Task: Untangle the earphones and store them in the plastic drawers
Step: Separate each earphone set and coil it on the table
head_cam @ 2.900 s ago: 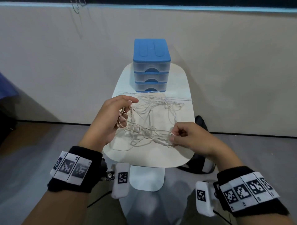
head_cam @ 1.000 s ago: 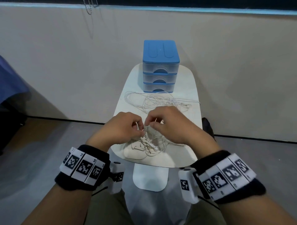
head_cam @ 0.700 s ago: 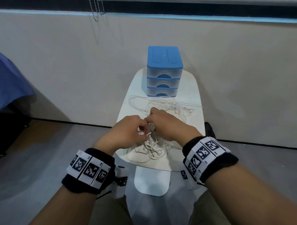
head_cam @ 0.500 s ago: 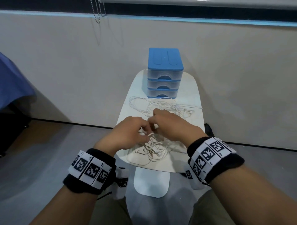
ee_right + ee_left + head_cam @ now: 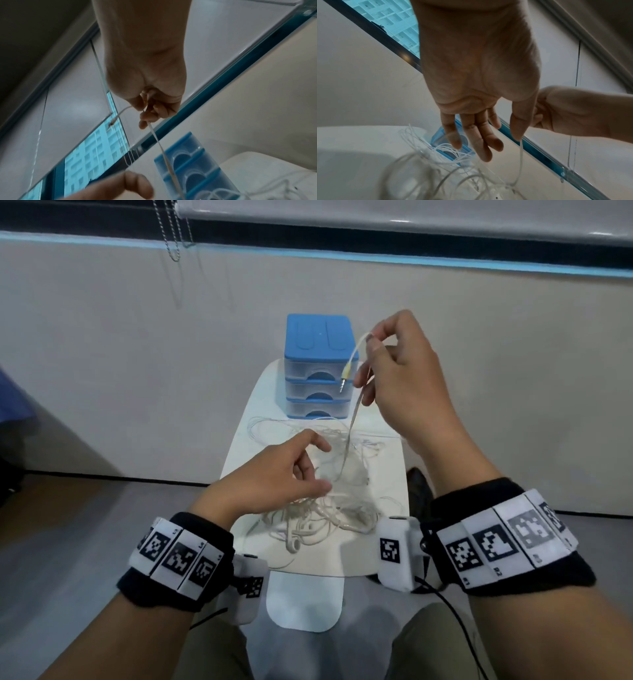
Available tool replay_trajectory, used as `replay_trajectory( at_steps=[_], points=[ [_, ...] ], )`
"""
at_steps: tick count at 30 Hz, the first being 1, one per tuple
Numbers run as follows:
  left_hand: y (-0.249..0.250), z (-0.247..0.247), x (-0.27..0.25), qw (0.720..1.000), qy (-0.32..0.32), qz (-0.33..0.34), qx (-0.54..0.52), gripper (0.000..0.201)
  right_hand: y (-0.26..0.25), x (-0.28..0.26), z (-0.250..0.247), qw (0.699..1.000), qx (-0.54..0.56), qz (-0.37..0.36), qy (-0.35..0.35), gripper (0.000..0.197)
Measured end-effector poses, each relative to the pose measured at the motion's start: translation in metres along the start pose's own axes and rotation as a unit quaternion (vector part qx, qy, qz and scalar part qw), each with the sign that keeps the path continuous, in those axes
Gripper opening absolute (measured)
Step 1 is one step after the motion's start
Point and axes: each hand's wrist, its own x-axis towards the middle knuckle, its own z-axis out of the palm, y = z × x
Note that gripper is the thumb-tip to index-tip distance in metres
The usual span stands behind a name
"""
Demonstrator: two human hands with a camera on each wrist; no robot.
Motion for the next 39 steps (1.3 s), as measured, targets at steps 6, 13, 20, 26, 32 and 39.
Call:
replay_trajectory(
  at_steps=[6,13,20,26,32,39],
  points=[
    [-0.011,0.017,-0.002,0.982,-0.09,-0.051,0.16,0.054,-0.01,0.003,-0.029,0.995,0.049,-0.023,0.082,0.007],
    [-0.01,0.021,-0.001,0.972,-0.04,-0.055,0.225,0.025,-0.007,-0.004,-0.056,0.991,0.011,-0.041,0.124,0.006],
    [-0.005,0.017,0.0,0.989,-0.033,-0.071,0.123,0.013,0.013,-0.019,-0.054,0.999,-0.008,0.021,0.03,0.006],
    [-0.007,0.024,0.014,0.986,-0.016,-0.067,0.151,0.02,0.022,-0.031,-0.041,0.992,-0.003,0.062,-0.107,0.009],
    [-0.006,0.035,0.026,0.976,-0.043,-0.051,0.207,0.011,0.024,-0.034,-0.04,0.991,-0.004,0.057,-0.125,0.01],
    [-0.007,0.018,0.026,0.985,-0.005,-0.034,0.169,0.02,0.034,-0.041,-0.053,0.976,0.016,0.062,-0.207,0.008]
  ],
)
